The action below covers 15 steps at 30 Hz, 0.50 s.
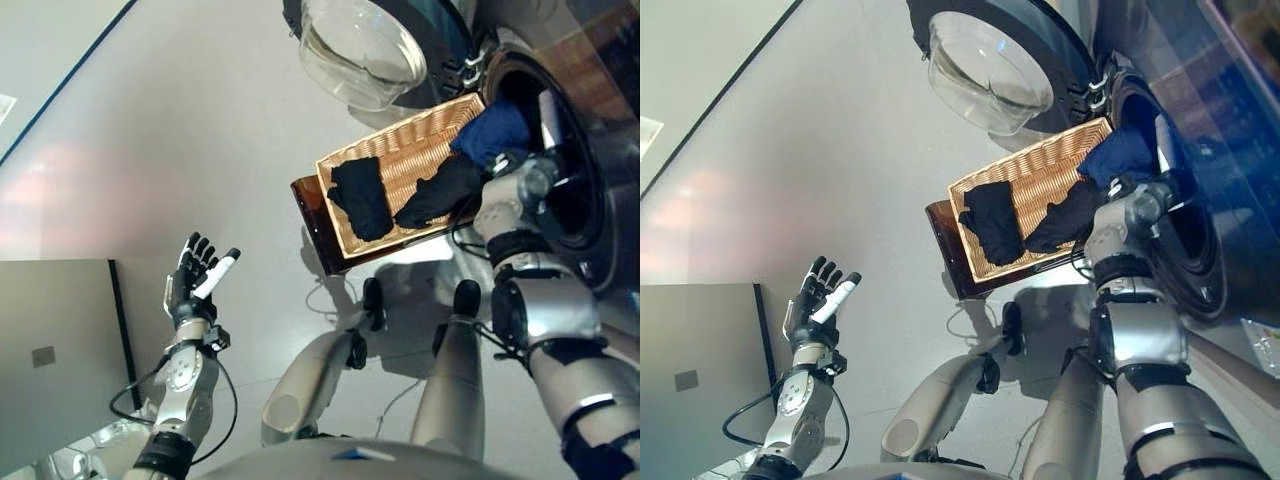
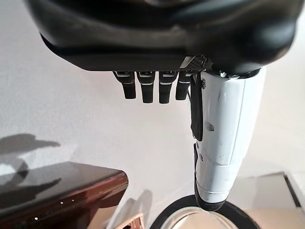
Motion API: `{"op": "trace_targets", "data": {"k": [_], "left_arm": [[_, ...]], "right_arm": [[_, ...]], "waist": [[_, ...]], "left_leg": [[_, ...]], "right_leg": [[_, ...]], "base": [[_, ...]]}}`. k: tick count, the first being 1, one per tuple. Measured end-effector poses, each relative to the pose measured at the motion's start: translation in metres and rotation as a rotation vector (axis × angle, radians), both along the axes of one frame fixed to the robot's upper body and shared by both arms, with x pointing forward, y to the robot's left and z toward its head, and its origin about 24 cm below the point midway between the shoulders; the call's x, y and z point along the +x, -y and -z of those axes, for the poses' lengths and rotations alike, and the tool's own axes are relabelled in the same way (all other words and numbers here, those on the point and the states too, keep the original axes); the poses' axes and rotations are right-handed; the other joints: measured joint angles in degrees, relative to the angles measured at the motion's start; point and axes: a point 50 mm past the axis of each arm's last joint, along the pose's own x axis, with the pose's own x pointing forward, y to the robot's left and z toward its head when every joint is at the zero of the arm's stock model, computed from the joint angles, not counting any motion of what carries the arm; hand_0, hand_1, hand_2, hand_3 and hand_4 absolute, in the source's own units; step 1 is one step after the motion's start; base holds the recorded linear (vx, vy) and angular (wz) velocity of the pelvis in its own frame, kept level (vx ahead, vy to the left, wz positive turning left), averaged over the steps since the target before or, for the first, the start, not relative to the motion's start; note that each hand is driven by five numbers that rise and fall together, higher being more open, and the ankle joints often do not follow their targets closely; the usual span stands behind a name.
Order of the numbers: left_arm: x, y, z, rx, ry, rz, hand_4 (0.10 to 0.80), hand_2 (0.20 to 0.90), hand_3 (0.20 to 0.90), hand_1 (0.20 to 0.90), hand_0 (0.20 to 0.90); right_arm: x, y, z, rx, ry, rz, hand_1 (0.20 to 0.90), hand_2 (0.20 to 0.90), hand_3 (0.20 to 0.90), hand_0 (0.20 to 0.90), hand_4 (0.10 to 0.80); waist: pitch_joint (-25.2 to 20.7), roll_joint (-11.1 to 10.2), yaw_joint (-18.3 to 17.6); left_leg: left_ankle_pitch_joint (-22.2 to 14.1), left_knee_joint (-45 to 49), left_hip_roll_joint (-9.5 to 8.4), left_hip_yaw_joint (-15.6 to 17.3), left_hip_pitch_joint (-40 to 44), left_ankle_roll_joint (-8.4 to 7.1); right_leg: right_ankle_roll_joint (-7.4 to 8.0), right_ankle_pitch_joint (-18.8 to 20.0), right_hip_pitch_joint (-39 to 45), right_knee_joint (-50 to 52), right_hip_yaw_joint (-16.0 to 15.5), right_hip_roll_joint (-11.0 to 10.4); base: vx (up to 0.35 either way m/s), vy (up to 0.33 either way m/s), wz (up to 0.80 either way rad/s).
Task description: Pick up the clothes and place them into the washing machine
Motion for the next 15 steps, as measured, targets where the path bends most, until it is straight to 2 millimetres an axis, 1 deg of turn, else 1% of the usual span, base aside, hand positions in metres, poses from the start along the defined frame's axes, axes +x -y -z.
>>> {"op": "trace_targets", "data": {"k": [2, 3, 4, 6, 7, 8, 9, 12, 13, 14, 15], "left_arm": [[-0.001, -0.001, 0.003, 0.0, -0.012, -0.005, 0.8, 0.9, 0.9, 0.9, 0.9], [-0.002, -0.001, 0.004, -0.001, -0.018, -0.006, 0.8, 0.9, 0.9, 0.9, 0.9], [-0.002, 0.0, 0.006, -0.006, -0.024, -0.002, 0.8, 0.9, 0.9, 0.9, 0.9], [-0.007, -0.001, 0.011, -0.006, -0.047, 0.005, 0.8, 0.9, 0.9, 0.9, 0.9], [-0.007, -0.002, 0.011, -0.006, -0.05, 0.005, 0.8, 0.9, 0.9, 0.9, 0.9], [-0.008, -0.002, 0.014, -0.007, -0.059, 0.006, 0.8, 0.9, 0.9, 0.9, 0.9], [-0.01, -0.004, 0.015, -0.005, -0.064, 0.004, 0.8, 0.9, 0.9, 0.9, 0.9], [-0.01, -0.005, 0.015, -0.006, -0.068, 0.008, 0.8, 0.9, 0.9, 0.9, 0.9], [-0.01, -0.006, 0.015, -0.006, -0.07, 0.003, 0.8, 0.9, 0.9, 0.9, 0.9], [-0.011, -0.007, 0.015, -0.006, -0.07, -0.001, 0.8, 0.9, 0.9, 0.9, 0.9], [-0.011, -0.009, 0.015, -0.005, -0.071, -0.012, 0.8, 0.9, 0.9, 0.9, 0.9]], "right_arm": [[-0.001, -0.001, 0.01, -0.013, -0.045, -0.029, 0.9, 0.9, 0.9, 0.9, 0.8], [-0.001, -0.006, 0.018, -0.01, -0.076, -0.057, 0.9, 0.9, 0.9, 0.9, 0.8], [-0.003, -0.006, 0.024, -0.008, -0.094, -0.059, 0.9, 0.9, 0.9, 0.9, 0.8], [-0.008, -0.012, 0.045, 0.007, -0.141, -0.09, 0.9, 0.9, 0.9, 0.9, 0.8], [-0.01, -0.01, 0.047, 0.002, -0.149, -0.09, 0.9, 0.9, 0.9, 0.9, 0.8], [-0.013, -0.014, 0.058, 0.014, -0.17, -0.103, 0.9, 0.9, 0.9, 0.9, 0.8], [-0.014, -0.019, 0.063, 0.021, -0.178, -0.118, 0.9, 0.9, 0.9, 0.9, 0.8], [-0.016, -0.027, 0.074, 0.043, -0.18, -0.155, 0.9, 0.9, 0.9, 0.9, 0.8], [-0.017, -0.034, 0.081, 0.064, -0.183, -0.177, 0.9, 0.9, 0.9, 0.9, 0.8], [-0.018, -0.034, 0.083, 0.067, -0.184, -0.181, 0.9, 0.9, 0.9, 0.9, 0.8], [-0.018, -0.042, 0.087, 0.081, -0.184, -0.205, 0.9, 0.9, 0.9, 0.9, 0.8]], "waist": [[-0.41, -1.24, 0.35], [-0.13, -2.2, 0.34], [-0.27, -2.65, 0.36], [-0.64, -4.65, 0.41], [-0.61, -4.99, 0.4], [-0.81, -5.79, 0.44], [-1.17, -6.49, 0.54], [-1.17, -6.9, 0.54], [-1.2, -6.97, 0.53], [-1.24, -7.06, 0.56], [-1.21, -7.13, 0.7]], "left_leg": [[-0.05, 0.14, 0.37, -0.01, 0.11, -0.09], [0.04, 0.08, 0.62, -0.27, 0.73, -0.23], [0.03, 0.07, 0.76, -0.49, 1.16, -0.29], [-0.27, -0.02, 1.17, -1.18, 2.67, -0.78], [-0.28, -0.01, 1.29, -1.2, 3.04, -0.79], [-0.34, -0.04, 1.49, -1.52, 3.7, -0.85], [-0.53, -0.15, 1.5, -1.57, 3.68, -1.09], [-0.45, 0.06, 1.39, -1.76, 3.65, -1.03], [-0.45, 0.21, 1.42, -2.18, 3.7, -1.03], [-0.43, 0.22, 1.44, -2.32, 3.7, -1.06], [-0.35, 0.19, 1.49, -2.48, 3.67, -1.13]], "right_leg": [[-0.23, 0.21, 0.48, -0.54, -0.18, 0.34], [-0.36, 0.41, 1.42, -1.0, -0.55, 0.55], [-0.43, 0.47, 2.23, -1.43, -1.03, 0.6], [-0.33, 0.53, 4.5, -2.99, -1.87, 0.81], [-0.45, 0.68, 5.06, -3.32, -1.87, 0.79], [-0.51, 0.68, 6.28, -4.28, -2.46, 0.78], [-0.59, 0.86, 6.29, -4.63, -2.52, 0.8], [-0.54, 1.13, 6.74, -4.78, -2.99, 0.68], [-0.54, 1.13, 7.1, -4.8, -3.29, 0.71], [-0.56, 1.12, 7.14, -4.85, -3.3, 0.69], [-0.59, 1.14, 7.16, -4.95, -3.29, 0.71]], "base": [[0.018, -0.037, -0.01], [0.033, -0.034, 0.04], [0.058, -0.025, 0.07], [0.046, 0.0, 0.04], [0.0, 0.0, 0.0], [0.0, 0.0, 0.0], [0.0, 0.0, 0.0], [0.007, -0.004, 0.06], [0.01, -0.002, 0.11], [0.006, 0.007, 0.1], [0.006, 0.006, 0.04]]}}
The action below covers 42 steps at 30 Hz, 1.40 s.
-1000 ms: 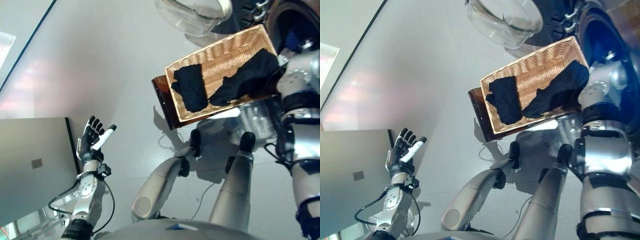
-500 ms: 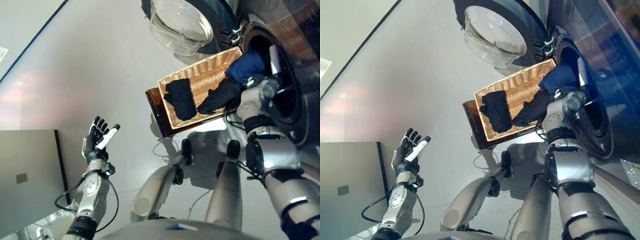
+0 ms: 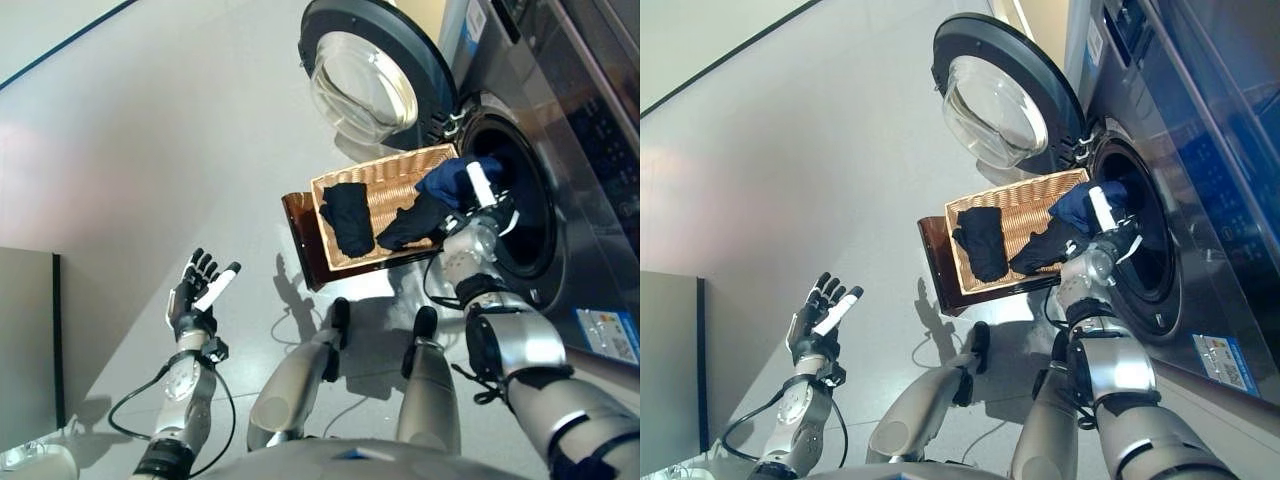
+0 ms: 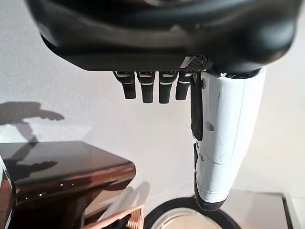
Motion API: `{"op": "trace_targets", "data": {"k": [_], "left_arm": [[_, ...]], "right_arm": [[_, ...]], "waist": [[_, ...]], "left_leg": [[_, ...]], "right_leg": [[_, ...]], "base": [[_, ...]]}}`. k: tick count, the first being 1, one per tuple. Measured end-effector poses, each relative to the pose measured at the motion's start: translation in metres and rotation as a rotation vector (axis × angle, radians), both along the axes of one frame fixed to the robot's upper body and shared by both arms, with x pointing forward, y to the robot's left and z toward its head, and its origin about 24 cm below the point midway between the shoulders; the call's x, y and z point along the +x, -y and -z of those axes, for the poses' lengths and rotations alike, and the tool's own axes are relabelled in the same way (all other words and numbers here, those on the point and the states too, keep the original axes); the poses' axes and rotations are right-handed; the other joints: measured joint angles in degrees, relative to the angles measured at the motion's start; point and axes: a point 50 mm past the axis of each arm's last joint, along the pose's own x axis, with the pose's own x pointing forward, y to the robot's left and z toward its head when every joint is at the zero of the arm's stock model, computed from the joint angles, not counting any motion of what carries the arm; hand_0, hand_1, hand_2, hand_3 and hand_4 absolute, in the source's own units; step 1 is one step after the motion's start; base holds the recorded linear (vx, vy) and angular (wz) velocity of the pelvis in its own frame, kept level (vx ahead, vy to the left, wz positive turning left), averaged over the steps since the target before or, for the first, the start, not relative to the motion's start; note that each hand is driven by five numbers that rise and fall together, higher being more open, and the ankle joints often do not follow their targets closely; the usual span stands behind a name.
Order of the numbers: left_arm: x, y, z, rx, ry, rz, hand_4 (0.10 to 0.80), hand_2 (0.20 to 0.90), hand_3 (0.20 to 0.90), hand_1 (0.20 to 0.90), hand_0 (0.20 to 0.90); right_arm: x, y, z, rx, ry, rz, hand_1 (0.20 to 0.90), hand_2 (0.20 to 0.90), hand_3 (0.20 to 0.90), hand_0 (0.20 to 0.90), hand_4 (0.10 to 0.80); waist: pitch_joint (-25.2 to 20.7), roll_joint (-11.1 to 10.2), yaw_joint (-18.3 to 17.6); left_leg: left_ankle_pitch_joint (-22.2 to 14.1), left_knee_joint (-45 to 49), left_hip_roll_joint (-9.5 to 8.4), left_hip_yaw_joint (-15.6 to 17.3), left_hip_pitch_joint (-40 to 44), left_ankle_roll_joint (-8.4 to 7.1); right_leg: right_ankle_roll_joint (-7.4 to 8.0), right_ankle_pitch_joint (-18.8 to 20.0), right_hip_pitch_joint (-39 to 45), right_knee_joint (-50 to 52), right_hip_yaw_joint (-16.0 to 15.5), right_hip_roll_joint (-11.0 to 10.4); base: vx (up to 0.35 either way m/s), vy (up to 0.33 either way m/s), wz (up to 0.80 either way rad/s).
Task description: Pick up the clothes and place them into the washing machine
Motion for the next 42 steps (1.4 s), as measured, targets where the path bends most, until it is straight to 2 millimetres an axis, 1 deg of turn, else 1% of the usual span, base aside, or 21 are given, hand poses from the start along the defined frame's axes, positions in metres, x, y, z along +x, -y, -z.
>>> {"op": "trace_targets", "data": {"k": [4, 9, 15, 19, 23, 25, 26, 27, 28, 29, 32, 33, 34, 35, 36, 37, 38, 39, 40, 41, 42], "left_arm": [[-0.001, -0.004, 0.0, 0.0, -0.001, -0.017, 0.8, 0.9, 0.9, 0.9, 0.9], [0.0, -0.008, -0.002, 0.0, 0.009, -0.041, 0.8, 0.9, 0.9, 0.9, 0.9], [-0.002, -0.006, 0.0, -0.012, 0.003, -0.052, 0.8, 0.9, 0.9, 0.9, 0.9], [-0.002, -0.008, 0.002, -0.011, -0.01, -0.056, 0.8, 0.9, 0.9, 0.9, 0.9], [-0.009, -0.012, 0.012, -0.018, -0.068, -0.078, 0.8, 0.9, 0.9, 0.9, 0.9], [-0.013, -0.013, 0.019, -0.016, -0.103, -0.085, 0.8, 0.9, 0.9, 0.9, 0.9], [-0.016, -0.014, 0.023, -0.015, -0.131, -0.084, 0.8, 0.9, 0.9, 0.9, 0.9], [-0.02, -0.016, 0.025, -0.009, -0.148, -0.089, 0.8, 0.9, 0.9, 0.9, 0.9], [-0.023, -0.018, 0.026, 0.0, -0.158, -0.089, 0.8, 0.9, 0.9, 0.9, 0.9], [-0.024, -0.021, 0.027, 0.01, -0.168, -0.089, 0.8, 0.9, 0.9, 0.9, 0.9], [-0.026, -0.024, 0.028, 0.018, -0.185, -0.093, 0.8, 0.9, 0.9, 0.9, 0.9], [-0.028, -0.027, 0.03, 0.016, -0.193, -0.109, 0.8, 0.9, 0.9, 0.9, 0.9], [-0.03, -0.03, 0.033, 0.022, -0.211, -0.124, 0.8, 0.9, 0.9, 0.9, 0.9], [-0.031, -0.031, 0.034, 0.019, -0.219, -0.132, 0.8, 0.9, 0.9, 0.9, 0.9], [-0.033, -0.032, 0.039, 0.019, -0.245, -0.146, 0.8, 0.9, 0.9, 0.9, 0.9], [-0.035, -0.033, 0.045, 0.054, -0.288, -0.134, 0.8, 0.9, 0.9, 0.9, 0.9], [-0.039, -0.032, 0.053, 0.094, -0.346, -0.112, 0.8, 0.9, 0.9, 0.9, 0.9], [-0.045, -0.028, 0.059, 0.135, -0.395, -0.08, 0.8, 0.9, 0.9, 0.9, 0.9], [-0.055, -0.024, 0.069, 0.197, -0.474, -0.023, 0.8, 0.9, 0.9, 0.9, 0.9], [-0.059, -0.022, 0.074, 0.216, -0.508, -0.004, 0.8, 0.9, 0.9, 0.9, 0.9], [-0.068, -0.02, 0.084, 0.273, -0.601, 0.053, 0.8, 0.9, 0.9, 0.9, 0.9]], "right_arm": [[-0.003, -0.024, 0.011, 0.013, 0.025, -0.097, 0.9, 0.9, 0.9, 0.9, 0.8], [-0.007, -0.049, 0.02, 0.058, 0.048, -0.17, 0.9, 0.9, 0.9, 0.9, 0.8], [-0.012, -0.053, 0.029, 0.055, 0.026, -0.185, 0.9, 0.9, 0.9, 0.9, 0.8], [-0.025, -0.047, 0.048, 0.059, -0.042, -0.16, 0.9, 0.9, 0.9, 0.9, 0.8], [-0.056, -0.043, 0.086, 0.106, -0.16, -0.118, 0.9, 0.9, 0.9, 0.9, 0.8], [-0.079, -0.038, 0.109, 0.121, -0.244, -0.086, 0.9, 0.9, 0.9, 0.9, 0.8], [-0.093, -0.035, 0.122, 0.115, -0.316, -0.08, 0.9, 0.9, 0.9, 0.9, 0.8], [-0.106, -0.035, 0.134, 0.121, -0.383, -0.083, 0.9, 0.9, 0.9, 0.9, 0.8], [-0.112, -0.035, 0.14, 0.083, -0.452, -0.117, 0.9, 0.9, 0.9, 0.9, 0.8], [-0.118, -0.036, 0.146, 0.051, -0.518, -0.149, 0.9, 0.9, 0.9, 0.9, 0.8], [-0.122, -0.041, 0.15, -0.093, -0.619, -0.299, 0.9, 0.9, 0.9, 0.9, 0.8], [-0.121, -0.044, 0.151, -0.153, -0.64, -0.36, 0.9, 0.9, 0.9, 0.9, 0.8], [-0.121, -0.046, 0.151, -0.215, -0.657, -0.416, 0.9, 0.9, 0.9, 0.9, 0.8], [-0.122, -0.045, 0.151, -0.246, -0.666, -0.437, 0.9, 0.9, 0.9, 0.9, 0.8], [-0.122, -0.044, 0.151, -0.33, -0.69, -0.498, 0.9, 0.9, 0.9, 0.9, 0.8], [-0.128, -0.043, 0.153, -0.423, -0.712, -0.562, 0.9, 0.9, 0.9, 0.9, 0.8], [-0.136, -0.038, 0.157, -0.504, -0.749, -0.613, 0.9, 0.9, 0.9, 0.9, 0.8], [-0.143, -0.032, 0.16, -0.552, -0.776, -0.633, 0.9, 0.9, 0.9, 0.9, 0.8], [-0.15, -0.025, 0.162, -0.607, -0.804, -0.657, 0.9, 0.9, 0.9, 0.9, 0.8], [-0.151, -0.021, 0.162, -0.626, -0.813, -0.661, 0.9, 0.9, 0.9, 0.9, 0.8], [-0.155, -0.016, 0.162, -0.674, -0.838, -0.679, 0.9, 0.9, 0.9, 0.9, 0.8]], "waist": [[0.0, -0.15, -0.06], [0.02, -1.51, -0.15], [0.1, -1.77, -0.01], [-0.18, -2.84, -0.17], [-1.53, -5.46, -0.16], [-2.12, -6.53, -0.43], [-2.44, -6.94, -0.63], [-3.39, -7.86, -0.73], [-3.86, -8.34, -1.56], [-4.06, -8.72, -1.74], [-4.5, -8.75, -2.19], [-5.17, -8.8, -2.72], [-6.01, -9.06, -3.41], [-6.34, -8.99, -3.75], [-6.9, -9.12, -4.54], [-7.16, -9.35, -5.09], [-7.83, -9.82, -5.93], [-9.44, -9.75, -6.39], [-11.32, -9.35, -6.86], [-11.57, -9.14, -6.76], [-11.78, -8.84, -7.31]], "left_leg": [[0.05, -0.03, 0.2, -0.18, 0.26, 0.04], [0.12, -0.01, 0.18, -0.09, 0.39, 0.16], [0.13, -0.02, 0.17, -0.17, 1.11, 0.15], [-0.23, -0.22, 0.24, -0.79, 3.74, 0.24], [-1.5, -0.18, 0.14, -1.33, 7.62, 0.61], [-2.88, 0.3, -1.09, -1.71, 10.49, 1.7], [-3.56, 0.78, -1.06, -2.13, 12.16, 2.06], [-4.46, 1.3, -1.98, -1.93, 13.03, 2.25], [-5.51, 2.33, -2.08, -2.24, 13.09, 3.05], [-5.99, 3.46, -2.34, -2.38, 13.28, 2.89], [-6.06, 2.35, -1.84, -4.08, 15.33, 3.21], [-5.56, 1.07, -1.6, -5.07, 15.91, 2.99], [-5.53, 0.19, -1.49, -5.68, 16.17, 2.87], [-5.55, 0.14, -1.21, -6.01, 16.21, 2.76], [-5.17, -0.58, -1.0, -6.88, 16.7, 1.87], [-4.63, -1.41, -0.99, -8.39, 17.93, 1.04], [-4.27, -3.17, -0.53, -9.69, 19.65, 0.03], [-4.29, -4.62, 0.59, -9.53, 20.26, -0.66], [-3.69, -6.26, 2.45, -8.83, 20.73, -1.73], [-3.51, -6.76, 3.24, -8.66, 21.17, -2.03], [-2.4, -7.14, 4.71, -8.63, 22.14, -3.52]], "right_leg": [[-0.16, 0.61, 0.78, -0.75, -0.25, 0.42], [0.03, 0.77, 0.9, -0.77, -0.25, 0.44], [-0.16, 0.89, 1.96, -1.39, -0.39, 0.38], [0.09, 0.76, 5.49, -2.83, -1.26, 0.06], [0.52, 0.57, 10.6, -4.78, -2.07, -0.13], [1.19, -0.46, 14.05, -4.85, -3.05, -1.07], [1.69, -1.22, 15.86, -3.98, -3.18, -1.63], [2.3, -2.12, 16.77, -3.38, -3.18, -1.92], [2.67, -2.09, 17.16, -2.25, -2.88, -2.14], [2.61, -2.31, 17.71, -1.53, -2.8, -2.42], [1.98, -3.4, 17.89, -1.66, -1.01, -0.86], [2.26, -3.21, 18.1, -4.94, -0.13, 0.09], [3.23, -1.93, 17.99, -8.67, 0.04, 0.04], [3.49, -0.87, 18.13, -10.59, 0.11, 0.04], [4.09, 0.69, 18.89, -12.83, 0.62, 0.3], [4.11, 2.1, 21.12, -14.49, 2.57, 0.73], [2.22, 4.95, 23.03, -15.21, 3.19, 1.5], [1.67, 4.2, 22.8, -14.63, 2.29, 2.06], [0.74, 3.74, 22.94, -14.87, 1.48, 3.3], [0.46, 3.57, 23.29, -14.91, 0.93, 3.83], [-0.26, 3.3, 24.63, -15.21, -0.26, 4.89]], "base": [[0.0, 0.0, 0.0], [0.0, 0.0, 0.0], [0.025, 0.013, 0.0], [0.159, 0.032, 0.04], [0.218, 0.055, 0.04], [0.182, 0.078, 0.13], [0.141, 0.039, 0.13], [0.159, -0.009, 0.12], [0.172, -0.042, 0.14], [0.234, -0.086, 0.1], [0.292, -0.163, -0.01], [0.342, -0.233, 0.04], [0.316, -0.239, 0.11], [0.283, -0.228, 0.17], [0.25, -0.201, 0.41], [0.268, -0.233, 0.69], [0.257, -0.242, 0.76], [0.291, -0.356, 0.6], [0.204, -0.267, 0.31], [0.167, -0.257, 0.25], [0.081, -0.157, 0.25]]}}
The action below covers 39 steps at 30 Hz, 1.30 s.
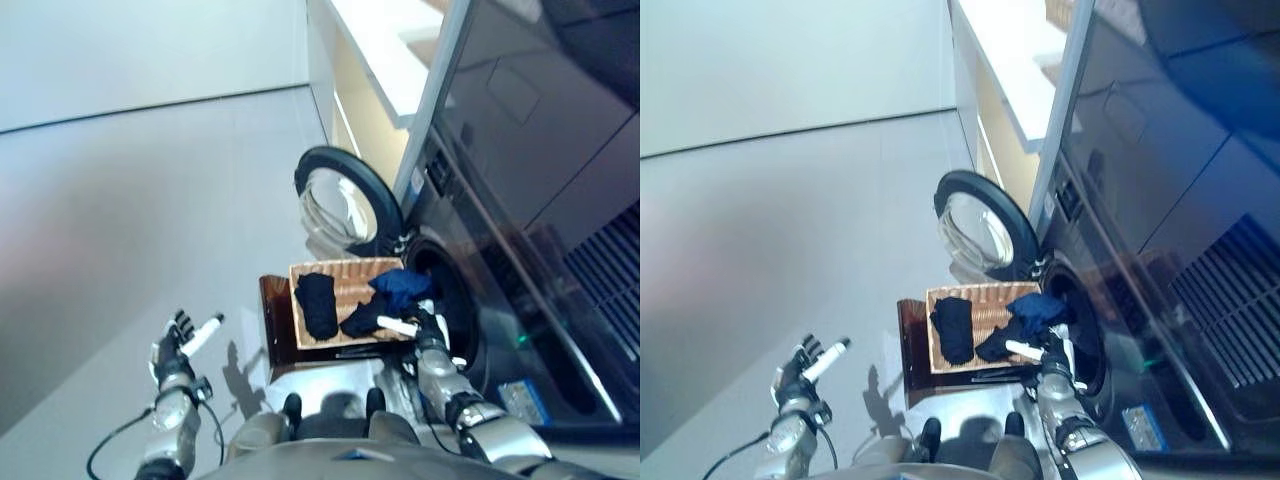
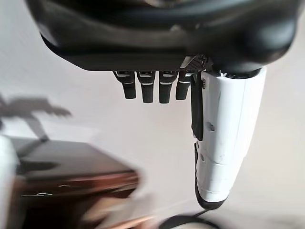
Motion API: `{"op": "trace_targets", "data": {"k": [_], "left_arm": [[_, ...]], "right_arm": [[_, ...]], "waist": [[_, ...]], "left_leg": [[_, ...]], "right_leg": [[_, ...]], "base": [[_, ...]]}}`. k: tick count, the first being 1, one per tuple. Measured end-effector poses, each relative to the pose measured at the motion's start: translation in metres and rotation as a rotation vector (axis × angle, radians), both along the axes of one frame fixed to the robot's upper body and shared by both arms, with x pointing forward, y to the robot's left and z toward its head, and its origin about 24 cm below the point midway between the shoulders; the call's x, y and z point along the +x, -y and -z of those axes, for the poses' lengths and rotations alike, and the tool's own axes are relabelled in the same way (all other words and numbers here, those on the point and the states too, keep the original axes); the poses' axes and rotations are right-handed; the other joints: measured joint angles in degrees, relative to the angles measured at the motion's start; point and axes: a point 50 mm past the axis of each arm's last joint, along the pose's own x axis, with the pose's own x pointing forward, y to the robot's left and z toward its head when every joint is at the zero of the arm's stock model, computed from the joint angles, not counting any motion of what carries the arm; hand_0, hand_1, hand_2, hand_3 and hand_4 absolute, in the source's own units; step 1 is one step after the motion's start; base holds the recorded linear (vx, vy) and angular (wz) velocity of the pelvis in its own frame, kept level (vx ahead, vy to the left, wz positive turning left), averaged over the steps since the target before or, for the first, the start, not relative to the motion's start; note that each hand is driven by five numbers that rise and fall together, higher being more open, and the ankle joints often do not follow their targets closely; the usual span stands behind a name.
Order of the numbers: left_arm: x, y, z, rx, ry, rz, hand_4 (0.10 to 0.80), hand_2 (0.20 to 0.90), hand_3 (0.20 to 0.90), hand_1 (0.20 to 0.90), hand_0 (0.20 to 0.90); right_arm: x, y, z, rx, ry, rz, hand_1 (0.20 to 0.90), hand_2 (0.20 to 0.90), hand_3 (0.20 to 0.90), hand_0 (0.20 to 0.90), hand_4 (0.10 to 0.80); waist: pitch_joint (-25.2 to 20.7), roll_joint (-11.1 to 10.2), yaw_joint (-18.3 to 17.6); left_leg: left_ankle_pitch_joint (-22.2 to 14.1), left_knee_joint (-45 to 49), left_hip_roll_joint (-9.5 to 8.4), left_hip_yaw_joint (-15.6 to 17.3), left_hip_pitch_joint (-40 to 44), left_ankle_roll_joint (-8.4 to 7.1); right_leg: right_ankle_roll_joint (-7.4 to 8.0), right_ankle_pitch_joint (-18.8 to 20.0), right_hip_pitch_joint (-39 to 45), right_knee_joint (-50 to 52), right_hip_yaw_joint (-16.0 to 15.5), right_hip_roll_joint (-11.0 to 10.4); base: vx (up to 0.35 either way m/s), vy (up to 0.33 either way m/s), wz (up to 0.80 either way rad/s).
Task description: Pick up the clothes and place them into the washing machine
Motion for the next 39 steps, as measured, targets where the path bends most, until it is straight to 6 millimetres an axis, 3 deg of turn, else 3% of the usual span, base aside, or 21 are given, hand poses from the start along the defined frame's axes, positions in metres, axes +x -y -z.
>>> {"op": "trace_targets", "data": {"k": [1, 3, 5, 7, 8, 10, 11, 12, 13, 14, 15, 16, 20, 25, 26, 28, 29, 31, 39], "left_arm": [[-0.015, 0.001, 0.013, 0.038, -0.129, 0.047, 0.8, 0.9, 0.9, 0.9, 0.9], [-0.034, 0.002, 0.025, 0.058, -0.276, 0.07, 0.8, 0.9, 0.9, 0.9, 0.9], [-0.034, 0.0, 0.027, 0.065, -0.32, 0.071, 0.8, 0.9, 0.9, 0.9, 0.9], [-0.044, -0.003, 0.029, 0.078, -0.357, 0.055, 0.8, 0.9, 0.9, 0.9, 0.9], [-0.048, -0.003, 0.031, 0.084, -0.381, 0.055, 0.8, 0.9, 0.9, 0.9, 0.9], [-0.057, -0.003, 0.033, 0.088, -0.423, 0.05, 0.8, 0.9, 0.9, 0.9, 0.9], [-0.058, -0.004, 0.033, 0.093, -0.426, 0.056, 0.8, 0.9, 0.9, 0.9, 0.9], [-0.059, -0.001, 0.034, 0.09, -0.43, 0.057, 0.8, 0.9, 0.9, 0.9, 0.9], [-0.057, 0.008, 0.035, 0.074, -0.42, 0.06, 0.8, 0.9, 0.9, 0.9, 0.9], [-0.05, -0.003, 0.03, 0.109, -0.383, 0.063, 0.8, 0.9, 0.9, 0.9, 0.9], [-0.046, -0.014, 0.026, 0.138, -0.37, 0.055, 0.8, 0.9, 0.9, 0.9, 0.9], [-0.052, -0.013, 0.028, 0.134, -0.388, 0.052, 0.8, 0.9, 0.9, 0.9, 0.9], [-0.061, 0.003, 0.033, 0.092, -0.402, 0.049, 0.8, 0.9, 0.9, 0.9, 0.9], [-0.034, -0.007, 0.024, 0.145, -0.328, 0.102, 0.8, 0.9, 0.9, 0.9, 0.9], [-0.023, -0.012, 0.02, 0.168, -0.294, 0.114, 0.8, 0.9, 0.9, 0.9, 0.9], [0.0, -0.018, 0.01, 0.19, -0.213, 0.108, 0.8, 0.9, 0.9, 0.9, 0.9], [0.008, -0.017, 0.007, 0.187, -0.18, 0.09, 0.8, 0.9, 0.9, 0.9, 0.9], [0.019, -0.015, 0.003, 0.183, -0.136, 0.085, 0.8, 0.9, 0.9, 0.9, 0.9], [0.037, 0.009, -0.001, 0.165, -0.066, 0.161, 0.8, 0.9, 0.9, 0.9, 0.9]], "right_arm": [[-0.006, 0.002, 0.003, -0.029, -0.031, -0.05, 0.9, 0.9, 0.9, 0.9, 0.8], [-0.016, -0.013, 0.011, -0.057, -0.082, -0.179, 0.9, 0.9, 0.9, 0.9, 0.8], [-0.02, -0.022, 0.015, -0.072, -0.099, -0.237, 0.9, 0.9, 0.9, 0.9, 0.8], [-0.021, -0.024, 0.015, -0.076, -0.098, -0.252, 0.9, 0.9, 0.9, 0.9, 0.8], [-0.019, -0.025, 0.014, -0.08, -0.091, -0.254, 0.9, 0.9, 0.9, 0.9, 0.8], [-0.017, -0.025, 0.013, -0.087, -0.082, -0.257, 0.9, 0.9, 0.9, 0.9, 0.8], [-0.017, -0.024, 0.013, -0.093, -0.079, -0.252, 0.9, 0.9, 0.9, 0.9, 0.8], [-0.017, -0.02, 0.012, -0.108, -0.081, -0.244, 0.9, 0.9, 0.9, 0.9, 0.8], [-0.012, -0.006, 0.007, -0.145, -0.071, -0.235, 0.9, 0.9, 0.9, 0.9, 0.8], [-0.011, -0.01, 0.007, -0.13, -0.07, -0.221, 0.9, 0.9, 0.9, 0.9, 0.8], [-0.009, -0.018, 0.008, -0.107, -0.066, -0.236, 0.9, 0.9, 0.9, 0.9, 0.8], [-0.009, -0.018, 0.008, -0.107, -0.063, -0.238, 0.9, 0.9, 0.9, 0.9, 0.8], [-0.007, -0.008, 0.005, -0.147, -0.067, -0.237, 0.9, 0.9, 0.9, 0.9, 0.8], [0.004, -0.019, 0.002, -0.173, -0.064, -0.305, 0.9, 0.9, 0.9, 0.9, 0.8], [0.013, -0.027, -0.001, -0.168, -0.043, -0.324, 0.9, 0.9, 0.9, 0.9, 0.8], [0.033, -0.037, -0.013, -0.172, 0.018, -0.36, 0.9, 0.9, 0.9, 0.9, 0.8], [0.04, -0.04, -0.017, -0.187, 0.034, -0.387, 0.9, 0.9, 0.9, 0.9, 0.8], [0.047, -0.044, -0.022, -0.216, 0.052, -0.432, 0.9, 0.9, 0.9, 0.9, 0.8], [0.066, -0.035, -0.039, -0.577, 0.057, -0.741, 0.9, 0.9, 0.9, 0.9, 0.8]], "waist": [[-0.77, -0.15, -0.59], [-0.97, -1.15, -0.71], [0.2, -4.07, -0.55], [-0.06, -4.54, -0.11], [-0.02, -5.13, 0.25], [-0.24, -5.9, 0.78], [-0.25, -6.03, 0.65], [-1.02, -4.71, 1.05], [-1.28, 1.52, 2.2], [-0.91, -0.16, 2.8], [-0.2, -2.93, 2.72], [-0.32, -2.97, 2.47], [-1.33, -0.82, 2.62], [0.2, -3.73, 2.75], [1.31, -4.16, 3.07], [3.01, -4.62, 4.34], [3.1, -4.29, 4.22], [3.29, -3.72, 3.91], [3.04, -3.33, 4.08]], "left_leg": [[-0.16, 0.68, 1.06, -0.33, 0.03, -0.66], [-0.64, 3.74, 2.35, -0.25, -1.03, -2.07], [1.69, 9.58, 0.9, -0.94, -4.73, -5.66], [4.0, 10.25, 1.28, -0.29, -5.23, -7.61], [4.93, 11.51, 1.12, 0.87, -6.32, -7.58], [2.62, 10.63, 1.14, 4.09, -6.98, -5.19], [2.16, 7.27, 1.01, 5.53, -6.3, -5.32], [0.7, 1.77, 1.99, 6.78, -5.53, -4.77], [-4.76, -2.9, 8.09, 6.39, -4.96, -3.21], [0.14, -4.74, 8.3, 6.96, -4.65, -4.63], [0.86, -4.42, 6.59, 8.01, -4.37, -4.44], [0.87, -4.7, 6.44, 7.74, -3.77, -3.98], [5.21, -3.52, 5.28, 8.09, -3.04, -1.89], [3.92, -2.51, 2.09, 11.54, -2.17, 1.07], [4.15, -2.45, 1.79, 12.49, -2.22, 1.04], [4.44, -3.42, 2.18, 14.51, -2.41, 1.14], [4.25, -3.83, 2.32, 13.75, -2.94, 1.41], [4.54, -3.98, 2.05, 11.54, -3.34, 1.06], [6.02, -3.81, 2.22, 8.79, -7.34, 1.09]], "right_leg": [[-0.9, -0.6, 1.05, -0.34, -0.73, 1.13], [-2.38, -1.63, 1.31, 0.69, -1.21, 3.28], [-3.86, -2.43, 1.12, 1.31, -1.78, 2.11], [-4.62, -2.85, 1.31, 1.31, -2.1, 1.92], [-5.07, -2.9, 1.25, 0.48, -2.16, 1.17], [-5.26, -2.78, 1.42, -2.16, -2.45, -0.31], [-4.35, -3.32, 1.18, -3.7, -1.73, -0.44], [-2.01, -4.56, 1.78, -6.14, -0.83, 1.31], [-3.67, -4.39, -0.74, 4.39, -2.21, 7.49], [-3.67, -10.97, -2.57, 16.14, -2.68, 7.97], [-5.5, -14.38, -0.61, 13.15, -1.16, 6.42], [-5.72, -13.68, 0.44, 10.99, -0.48, 6.44], [-3.98, -11.0, 1.51, 7.47, 0.73, 5.77], [-0.99, -10.89, 0.05, 10.91, 2.06, 1.88], [-0.79, -10.63, -1.3, 11.11, 1.75, 1.27], [-0.31, -8.86, -2.63, 9.31, -1.89, -0.39], [0.54, -7.19, -2.02, 7.28, -3.48, -0.86], [0.47, -5.24, -0.8, 4.25, -3.97, -0.35], [-0.55, -3.89, -1.35, 1.1, -7.58, 0.23]], "base": [[0.098, -0.228, 0.27], [0.065, -0.202, 0.27], [0.082, -0.119, 0.39], [0.102, -0.022, 0.14], [0.144, 0.022, -0.07], [0.188, 0.071, -0.1], [0.166, 0.078, 0.02], [0.103, 0.058, -0.07], [0.13, 0.099, -0.14], [0.088, 0.116, -0.14], [0.079, 0.151, -0.02], [0.091, 0.162, -0.2], [0.148, 0.153, -0.37], [-0.028, 0.124, -0.3], [-0.137, 0.007, -0.62], [0.042, -0.054, -0.65], [0.125, -0.034, -0.26], [0.104, -0.023, 0.01], [-0.041, -0.05, 0.22]]}}
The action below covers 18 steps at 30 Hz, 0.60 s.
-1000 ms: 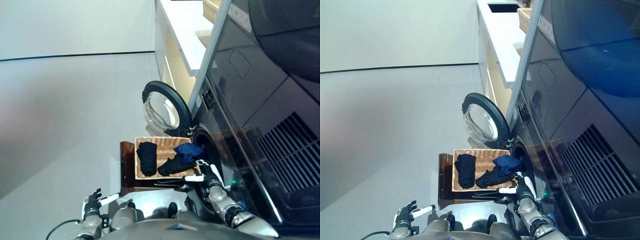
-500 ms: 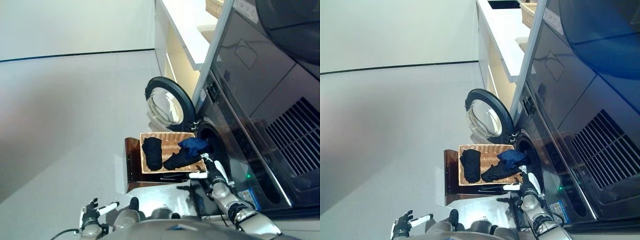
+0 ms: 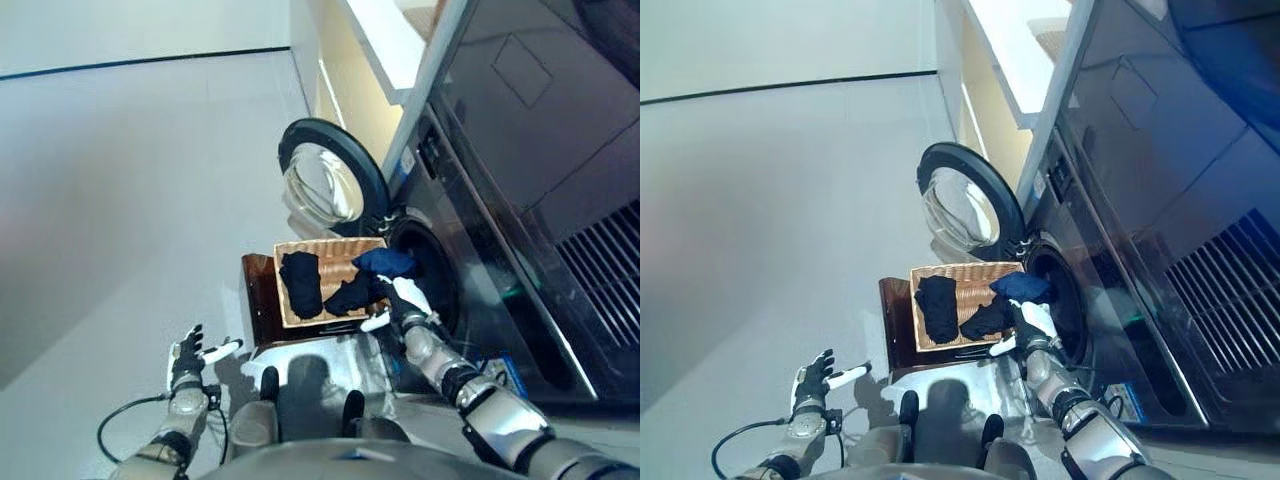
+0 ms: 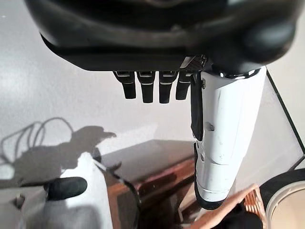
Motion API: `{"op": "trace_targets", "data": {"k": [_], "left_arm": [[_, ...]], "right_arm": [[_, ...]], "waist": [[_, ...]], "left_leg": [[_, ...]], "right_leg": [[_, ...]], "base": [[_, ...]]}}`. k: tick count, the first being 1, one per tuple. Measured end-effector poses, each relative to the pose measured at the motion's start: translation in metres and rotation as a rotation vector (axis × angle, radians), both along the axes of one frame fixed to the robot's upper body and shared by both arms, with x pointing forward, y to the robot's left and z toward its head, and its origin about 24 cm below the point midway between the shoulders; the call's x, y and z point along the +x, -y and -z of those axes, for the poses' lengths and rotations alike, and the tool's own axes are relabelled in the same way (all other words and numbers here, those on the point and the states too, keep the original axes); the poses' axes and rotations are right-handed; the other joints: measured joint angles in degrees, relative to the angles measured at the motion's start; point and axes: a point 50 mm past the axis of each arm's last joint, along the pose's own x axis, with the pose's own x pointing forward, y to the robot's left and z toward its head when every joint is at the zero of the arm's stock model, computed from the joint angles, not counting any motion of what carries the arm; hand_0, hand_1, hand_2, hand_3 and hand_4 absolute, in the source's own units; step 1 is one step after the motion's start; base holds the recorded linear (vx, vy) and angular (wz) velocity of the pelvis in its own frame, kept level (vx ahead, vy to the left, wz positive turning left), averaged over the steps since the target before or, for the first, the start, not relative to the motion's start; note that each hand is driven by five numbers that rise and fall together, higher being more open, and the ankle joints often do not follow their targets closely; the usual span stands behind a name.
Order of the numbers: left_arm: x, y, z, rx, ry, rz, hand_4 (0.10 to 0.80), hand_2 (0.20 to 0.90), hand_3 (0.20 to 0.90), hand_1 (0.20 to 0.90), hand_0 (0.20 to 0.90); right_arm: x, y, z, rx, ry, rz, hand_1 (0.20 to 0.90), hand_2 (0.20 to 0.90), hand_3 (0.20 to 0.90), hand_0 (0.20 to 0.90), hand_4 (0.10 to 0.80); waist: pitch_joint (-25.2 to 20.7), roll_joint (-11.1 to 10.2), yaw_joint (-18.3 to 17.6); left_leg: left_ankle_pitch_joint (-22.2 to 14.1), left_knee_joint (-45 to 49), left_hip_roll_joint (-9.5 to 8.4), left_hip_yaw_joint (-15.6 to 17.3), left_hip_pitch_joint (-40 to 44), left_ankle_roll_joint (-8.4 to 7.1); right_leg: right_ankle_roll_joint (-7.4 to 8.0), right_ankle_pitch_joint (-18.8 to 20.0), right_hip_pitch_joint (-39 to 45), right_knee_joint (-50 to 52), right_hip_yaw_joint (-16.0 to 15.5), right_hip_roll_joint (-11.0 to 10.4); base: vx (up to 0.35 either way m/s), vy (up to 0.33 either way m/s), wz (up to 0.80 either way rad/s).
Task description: Pick up the clothes and place them into the washing machine
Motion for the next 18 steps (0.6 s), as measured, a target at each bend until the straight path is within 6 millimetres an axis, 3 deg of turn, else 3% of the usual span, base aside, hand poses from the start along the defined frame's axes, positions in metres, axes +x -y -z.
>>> {"op": "trace_targets", "data": {"k": [4, 8, 12, 18], "left_arm": [[0.033, 0.019, -0.015, 0.01, 0.095, 0.108, 0.8, 0.9, 0.9, 0.9, 0.9], [0.064, 0.033, -0.04, 0.008, 0.26, 0.19, 0.8, 0.9, 0.9, 0.9, 0.9], [0.086, 0.041, -0.062, -0.03, 0.384, 0.195, 0.8, 0.9, 0.9, 0.9, 0.9], [0.093, 0.039, -0.073, -0.058, 0.447, 0.173, 0.8, 0.9, 0.9, 0.9, 0.9]], "right_arm": [[0.045, 0.005, -0.043, -0.277, 0.139, -0.182, 0.9, 0.9, 0.9, 0.9, 0.8], [0.078, 0.004, -0.084, -0.427, 0.279, -0.262, 0.9, 0.9, 0.9, 0.9, 0.8], [0.099, 0.016, -0.121, -0.569, 0.36, -0.267, 0.9, 0.9, 0.9, 0.9, 0.8], [0.115, 0.041, -0.162, -0.658, 0.432, -0.198, 0.9, 0.9, 0.9, 0.9, 0.8]], "waist": [[2.23, 1.52, 0.14], [6.29, 2.57, 0.59], [10.23, 2.96, 1.77], [13.18, 3.16, 1.94]], "left_leg": [[1.14, 2.11, 0.13, -1.65, -7.29, -0.17], [1.85, 3.37, 0.06, -2.74, -11.57, -1.23], [2.52, 5.19, -0.26, -2.65, -16.25, -1.57], [2.73, 7.52, -1.15, -2.84, -21.8, -1.19]], "right_leg": [[-0.66, 0.01, -6.78, 3.05, -1.41, -0.08], [-0.87, -1.74, -12.25, 8.25, -2.12, -0.8], [-1.36, -3.81, -18.69, 14.7, -2.04, -2.11], [-2.11, -5.41, -25.47, 20.2, -1.77, -3.58]], "base": [[-0.175, -0.037, 0.19], [-0.085, -0.015, 0.14], [-0.037, -0.004, 0.11], [-0.012, -0.011, 0.08]]}}
